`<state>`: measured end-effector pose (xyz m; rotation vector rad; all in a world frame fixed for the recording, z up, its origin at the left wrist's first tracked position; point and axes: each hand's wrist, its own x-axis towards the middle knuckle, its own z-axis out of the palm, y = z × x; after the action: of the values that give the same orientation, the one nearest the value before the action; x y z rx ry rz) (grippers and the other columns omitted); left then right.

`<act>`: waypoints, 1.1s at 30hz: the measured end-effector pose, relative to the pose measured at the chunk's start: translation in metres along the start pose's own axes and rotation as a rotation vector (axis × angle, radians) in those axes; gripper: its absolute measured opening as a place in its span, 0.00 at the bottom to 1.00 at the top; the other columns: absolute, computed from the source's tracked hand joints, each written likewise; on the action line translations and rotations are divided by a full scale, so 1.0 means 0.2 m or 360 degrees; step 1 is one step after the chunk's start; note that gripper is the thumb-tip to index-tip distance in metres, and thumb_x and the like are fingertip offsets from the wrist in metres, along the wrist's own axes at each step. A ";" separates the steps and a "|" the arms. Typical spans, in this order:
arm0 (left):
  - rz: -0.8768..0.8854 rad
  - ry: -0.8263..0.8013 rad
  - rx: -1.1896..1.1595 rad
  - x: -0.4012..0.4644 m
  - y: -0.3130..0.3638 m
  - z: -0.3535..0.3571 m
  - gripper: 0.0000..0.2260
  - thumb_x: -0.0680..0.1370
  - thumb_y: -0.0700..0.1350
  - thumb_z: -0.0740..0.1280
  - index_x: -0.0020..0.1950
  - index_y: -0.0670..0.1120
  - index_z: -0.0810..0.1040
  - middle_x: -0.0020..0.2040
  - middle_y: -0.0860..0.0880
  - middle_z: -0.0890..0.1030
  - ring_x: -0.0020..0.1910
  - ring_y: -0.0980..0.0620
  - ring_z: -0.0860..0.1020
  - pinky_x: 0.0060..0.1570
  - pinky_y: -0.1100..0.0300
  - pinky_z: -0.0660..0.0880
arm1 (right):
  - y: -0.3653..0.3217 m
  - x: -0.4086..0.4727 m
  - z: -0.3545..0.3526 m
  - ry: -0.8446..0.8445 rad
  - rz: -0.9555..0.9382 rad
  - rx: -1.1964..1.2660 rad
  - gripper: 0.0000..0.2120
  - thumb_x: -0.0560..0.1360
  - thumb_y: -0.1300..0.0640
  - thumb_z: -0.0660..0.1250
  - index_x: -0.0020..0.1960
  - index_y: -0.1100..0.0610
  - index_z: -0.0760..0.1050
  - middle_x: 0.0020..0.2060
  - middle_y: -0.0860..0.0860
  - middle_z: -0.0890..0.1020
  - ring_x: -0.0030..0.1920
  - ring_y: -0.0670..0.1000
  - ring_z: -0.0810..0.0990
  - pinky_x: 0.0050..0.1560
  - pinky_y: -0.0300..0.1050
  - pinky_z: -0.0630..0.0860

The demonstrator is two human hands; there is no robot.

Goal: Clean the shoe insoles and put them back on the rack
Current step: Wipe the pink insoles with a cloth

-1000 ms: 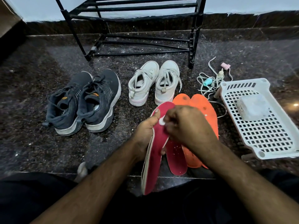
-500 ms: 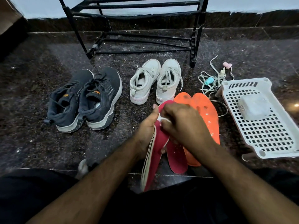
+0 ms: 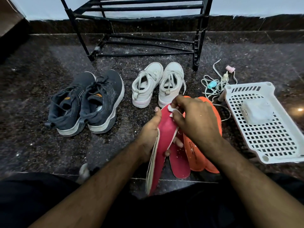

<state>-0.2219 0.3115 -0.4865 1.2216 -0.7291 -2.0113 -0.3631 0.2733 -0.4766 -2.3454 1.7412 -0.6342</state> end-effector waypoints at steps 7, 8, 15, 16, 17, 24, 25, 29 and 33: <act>-0.0064 0.0060 -0.0058 0.02 -0.01 -0.02 0.34 0.80 0.69 0.48 0.38 0.45 0.81 0.25 0.45 0.77 0.17 0.50 0.73 0.16 0.63 0.70 | -0.10 -0.15 0.01 -0.0298 -0.0196 0.0145 0.06 0.69 0.51 0.70 0.46 0.48 0.77 0.37 0.47 0.81 0.44 0.55 0.78 0.46 0.51 0.74; -0.0034 0.0059 -0.0023 0.02 -0.01 -0.01 0.34 0.80 0.68 0.48 0.38 0.45 0.82 0.26 0.43 0.77 0.18 0.49 0.73 0.17 0.63 0.69 | -0.08 -0.12 0.01 -0.0253 -0.0143 0.0058 0.07 0.69 0.50 0.70 0.47 0.48 0.77 0.37 0.47 0.81 0.46 0.55 0.78 0.47 0.51 0.73; 0.0009 0.0049 -0.0061 0.03 -0.02 -0.04 0.33 0.81 0.68 0.46 0.52 0.45 0.81 0.30 0.43 0.78 0.21 0.49 0.76 0.16 0.64 0.68 | -0.03 -0.06 -0.01 -0.0134 -0.0023 0.0072 0.06 0.70 0.54 0.69 0.47 0.49 0.78 0.41 0.47 0.82 0.46 0.54 0.76 0.47 0.50 0.72; -0.0012 0.0041 -0.0079 0.03 -0.02 -0.03 0.34 0.81 0.68 0.47 0.46 0.45 0.82 0.29 0.44 0.78 0.19 0.50 0.75 0.16 0.64 0.68 | -0.06 -0.10 0.00 -0.0214 -0.0093 0.0169 0.06 0.69 0.55 0.70 0.46 0.49 0.78 0.39 0.47 0.82 0.44 0.53 0.76 0.46 0.48 0.71; -0.0029 0.0059 -0.0082 0.03 -0.02 -0.03 0.34 0.81 0.68 0.47 0.41 0.46 0.82 0.27 0.45 0.77 0.18 0.51 0.73 0.16 0.64 0.68 | -0.08 -0.13 0.01 -0.0293 -0.0157 0.0207 0.07 0.68 0.55 0.71 0.45 0.49 0.77 0.38 0.47 0.81 0.44 0.53 0.76 0.45 0.47 0.69; 0.0050 0.0099 -0.0061 0.03 -0.02 -0.03 0.31 0.82 0.67 0.47 0.50 0.46 0.80 0.31 0.44 0.77 0.21 0.51 0.75 0.16 0.66 0.66 | 0.01 0.01 0.00 -0.0105 -0.0008 -0.0036 0.06 0.70 0.55 0.68 0.47 0.50 0.78 0.42 0.50 0.82 0.46 0.56 0.75 0.47 0.52 0.72; 0.0040 0.0064 -0.0075 0.03 -0.01 -0.03 0.32 0.82 0.67 0.46 0.50 0.45 0.80 0.30 0.45 0.77 0.20 0.50 0.75 0.15 0.65 0.67 | 0.00 0.00 0.00 -0.0110 -0.0060 -0.0006 0.06 0.70 0.55 0.68 0.47 0.49 0.78 0.41 0.49 0.81 0.45 0.56 0.75 0.47 0.52 0.71; -0.0009 -0.0025 -0.0079 0.01 0.00 -0.02 0.34 0.81 0.67 0.50 0.35 0.45 0.83 0.26 0.46 0.78 0.17 0.50 0.75 0.14 0.61 0.70 | -0.10 -0.14 0.02 -0.0322 -0.0331 0.0099 0.05 0.69 0.53 0.69 0.44 0.48 0.75 0.37 0.47 0.79 0.42 0.53 0.76 0.45 0.50 0.71; 0.0059 0.0067 0.0013 0.02 0.00 -0.02 0.26 0.84 0.62 0.51 0.46 0.44 0.80 0.29 0.45 0.78 0.22 0.48 0.76 0.16 0.62 0.69 | -0.05 -0.06 0.00 -0.0200 -0.0162 -0.0068 0.06 0.70 0.51 0.68 0.47 0.48 0.76 0.42 0.47 0.81 0.48 0.55 0.75 0.48 0.52 0.72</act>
<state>-0.2205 0.3082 -0.4903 1.2427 -0.7348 -1.9486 -0.3570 0.2873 -0.4758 -2.4579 1.6067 -0.4571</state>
